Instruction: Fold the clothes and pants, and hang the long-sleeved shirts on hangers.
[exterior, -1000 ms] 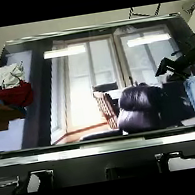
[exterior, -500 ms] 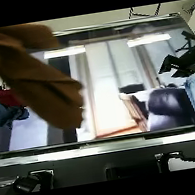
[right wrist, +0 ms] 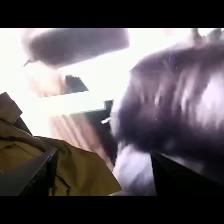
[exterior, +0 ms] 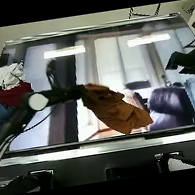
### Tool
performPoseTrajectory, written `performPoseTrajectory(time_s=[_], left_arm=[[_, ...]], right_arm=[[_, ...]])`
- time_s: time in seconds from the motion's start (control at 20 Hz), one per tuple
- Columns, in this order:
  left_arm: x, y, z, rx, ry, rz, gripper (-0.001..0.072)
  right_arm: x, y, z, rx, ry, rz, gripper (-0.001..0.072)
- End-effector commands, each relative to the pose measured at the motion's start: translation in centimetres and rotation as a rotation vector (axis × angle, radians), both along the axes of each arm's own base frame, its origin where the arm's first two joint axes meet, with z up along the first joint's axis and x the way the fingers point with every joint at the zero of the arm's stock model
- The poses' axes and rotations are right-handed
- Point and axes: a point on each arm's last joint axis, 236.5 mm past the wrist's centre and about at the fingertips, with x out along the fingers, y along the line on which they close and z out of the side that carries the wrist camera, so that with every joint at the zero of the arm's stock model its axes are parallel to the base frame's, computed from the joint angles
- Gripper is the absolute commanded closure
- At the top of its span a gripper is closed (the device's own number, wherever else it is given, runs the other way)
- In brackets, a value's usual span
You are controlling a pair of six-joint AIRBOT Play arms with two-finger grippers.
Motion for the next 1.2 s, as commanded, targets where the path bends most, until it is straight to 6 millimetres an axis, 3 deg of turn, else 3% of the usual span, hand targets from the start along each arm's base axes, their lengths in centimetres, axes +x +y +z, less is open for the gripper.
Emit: performPoseTrajectory(time_s=[0.0, 0.05, 0.2, 0.3, 0.35, 0.45, 0.65, 0.75, 0.95, 1.15], left_arm=[[-4.0, 0.9, -8.3, -0.009, 0.405, 0.014, 0.0164], [-2.9, 1.5, -6.9, -0.049, 0.371, -0.005, 0.0072], [2.1, 6.9, -1.6, -0.091, 0.215, 0.067, 0.0073], [3.9, 10.9, 0.3, -0.108, 0.184, 0.147, 0.0073], [3.5, 12.3, -0.1, -0.103, 0.212, 0.153, 0.0073], [2.0, 12.8, -2.0, -0.082, 0.271, 0.110, 0.0073], [-2.0, 10.2, -7.2, -0.029, 0.341, 0.013, 0.0074], [-2.9, 9.0, -9.6, -0.001, 0.352, -0.022, 0.0074], [-1.6, 7.7, -11.5, 0.013, 0.305, -0.036, 0.0121], [-0.2, 7.9, -12.1, 0.020, 0.269, 0.003, 0.0123]], right_arm=[[-1.5, 1.6, -3.0, 0.074, 0.082, 0.020, 0.0041], [-2.4, 2.6, -4.7, 0.114, 0.124, 0.035, 0.0021], [-5.2, 6.6, -9.0, 0.289, 0.229, 0.082, 0.0005], [-7.0, 8.0, -11.5, 0.353, 0.281, 0.091, 0.0005], [-7.7, 8.2, -12.5, 0.359, 0.303, 0.088, 0.0005], [-8.9, 8.5, -13.9, 0.369, 0.340, 0.080, 0.0006], [-11.9, 8.8, -16.0, 0.373, 0.435, 0.082, 0.0006], [-13.5, 9.3, -16.7, 0.395, 0.487, 0.083, 0.0008], [-16.2, 10.9, -16.8, 0.449, 0.517, 0.108, 0.0014], [-18.4, 11.7, -17.3, 0.451, 0.506, 0.089, 0.0014]])
